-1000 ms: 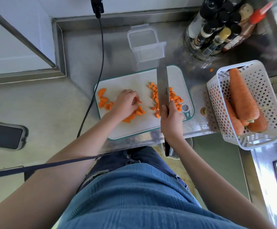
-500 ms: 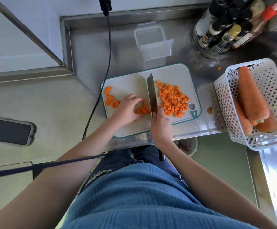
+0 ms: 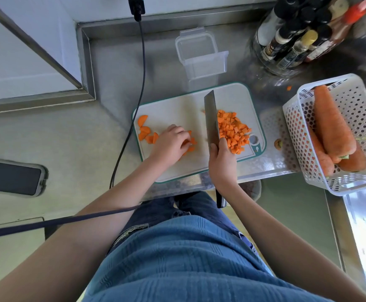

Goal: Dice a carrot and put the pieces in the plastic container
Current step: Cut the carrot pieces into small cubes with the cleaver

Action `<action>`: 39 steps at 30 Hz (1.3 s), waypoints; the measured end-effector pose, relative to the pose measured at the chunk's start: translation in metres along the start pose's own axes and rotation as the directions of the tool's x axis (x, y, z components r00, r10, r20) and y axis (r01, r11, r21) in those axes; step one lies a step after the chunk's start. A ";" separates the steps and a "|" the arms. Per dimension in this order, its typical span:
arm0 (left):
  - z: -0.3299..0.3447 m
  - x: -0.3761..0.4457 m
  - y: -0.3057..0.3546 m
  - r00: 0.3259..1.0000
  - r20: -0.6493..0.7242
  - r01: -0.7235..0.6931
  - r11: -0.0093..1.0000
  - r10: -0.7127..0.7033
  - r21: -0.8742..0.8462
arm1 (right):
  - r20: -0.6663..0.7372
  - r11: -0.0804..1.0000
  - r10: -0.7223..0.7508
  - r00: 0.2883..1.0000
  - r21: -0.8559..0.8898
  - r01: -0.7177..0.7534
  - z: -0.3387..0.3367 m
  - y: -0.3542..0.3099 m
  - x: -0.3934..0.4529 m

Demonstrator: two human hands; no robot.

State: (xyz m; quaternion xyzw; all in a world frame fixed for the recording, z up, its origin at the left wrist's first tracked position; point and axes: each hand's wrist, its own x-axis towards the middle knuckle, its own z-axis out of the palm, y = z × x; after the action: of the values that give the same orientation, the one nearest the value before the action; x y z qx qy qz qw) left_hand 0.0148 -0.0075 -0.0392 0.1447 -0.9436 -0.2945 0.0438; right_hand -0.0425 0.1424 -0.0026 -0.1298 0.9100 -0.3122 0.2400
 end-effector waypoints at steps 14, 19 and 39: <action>0.003 -0.002 -0.010 0.993 0.101 0.078 0.993 -0.069 -0.084 | 0.068 1.000 0.017 0.998 -0.023 -0.015 0.003 -0.003 -0.005; 0.011 0.004 0.003 0.987 0.059 0.161 0.966 -0.152 -0.202 | 0.069 1.000 0.003 0.998 -0.026 -0.001 0.003 -0.002 -0.001; 0.017 -0.003 0.006 0.956 -0.091 0.250 0.936 -0.279 -0.248 | 0.216 0.924 0.023 0.976 -0.378 0.062 0.021 -0.006 0.005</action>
State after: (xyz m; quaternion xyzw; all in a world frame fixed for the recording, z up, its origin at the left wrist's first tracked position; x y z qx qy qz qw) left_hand 0.0130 0.0076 -0.0495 0.2824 -0.8695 -0.3973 0.0793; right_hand -0.0352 0.1249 -0.0153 -0.2166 0.9204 -0.1150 0.3044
